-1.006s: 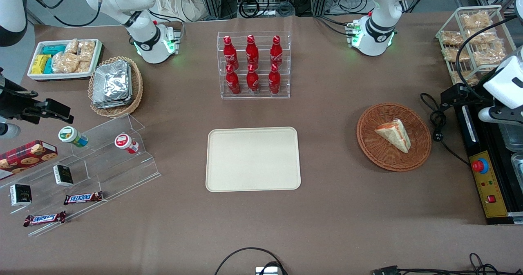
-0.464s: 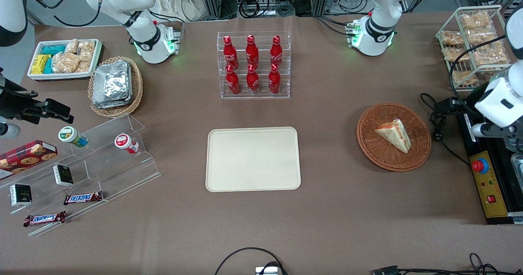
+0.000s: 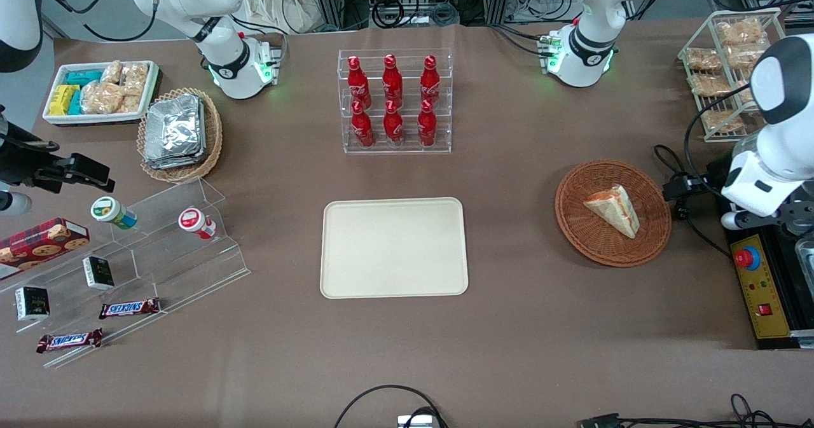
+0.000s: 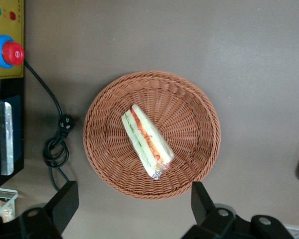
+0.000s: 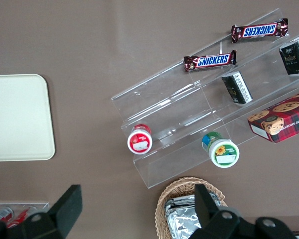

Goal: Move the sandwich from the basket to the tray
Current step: 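Move the left gripper over the wicker basket above the wrapped sandwich, then lower the open left gripper around the wrapped sandwich in the basket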

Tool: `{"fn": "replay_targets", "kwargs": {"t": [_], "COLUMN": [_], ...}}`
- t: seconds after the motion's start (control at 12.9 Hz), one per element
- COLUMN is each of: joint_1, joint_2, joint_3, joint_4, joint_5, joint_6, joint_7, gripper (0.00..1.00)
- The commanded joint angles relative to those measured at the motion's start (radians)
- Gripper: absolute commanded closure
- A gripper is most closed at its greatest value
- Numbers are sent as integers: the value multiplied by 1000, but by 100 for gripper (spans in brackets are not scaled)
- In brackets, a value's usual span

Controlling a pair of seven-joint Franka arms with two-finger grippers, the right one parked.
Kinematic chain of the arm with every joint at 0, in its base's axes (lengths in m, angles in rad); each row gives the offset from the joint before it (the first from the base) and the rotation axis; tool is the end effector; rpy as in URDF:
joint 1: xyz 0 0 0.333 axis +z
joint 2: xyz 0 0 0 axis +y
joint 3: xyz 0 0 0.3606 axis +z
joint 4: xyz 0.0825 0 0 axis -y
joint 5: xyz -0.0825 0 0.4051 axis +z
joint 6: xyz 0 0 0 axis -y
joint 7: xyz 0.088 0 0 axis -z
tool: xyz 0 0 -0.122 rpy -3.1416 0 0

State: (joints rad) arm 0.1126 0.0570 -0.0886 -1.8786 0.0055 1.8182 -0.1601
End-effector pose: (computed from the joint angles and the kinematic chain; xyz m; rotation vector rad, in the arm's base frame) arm 0.5837 0.0154 0.4895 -3.1151 -0.2847 0.1830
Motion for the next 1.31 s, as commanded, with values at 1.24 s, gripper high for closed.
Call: {"fn": "replay_targets", "kwargs": {"t": [1.24], "joint_1": [1], "joint_2": [-45], "joint_3": [-3], "joint_4": [-516], "joint_5": [-18], "joint_6": [617], "joint_7": [-346], "gripper": [0]}}
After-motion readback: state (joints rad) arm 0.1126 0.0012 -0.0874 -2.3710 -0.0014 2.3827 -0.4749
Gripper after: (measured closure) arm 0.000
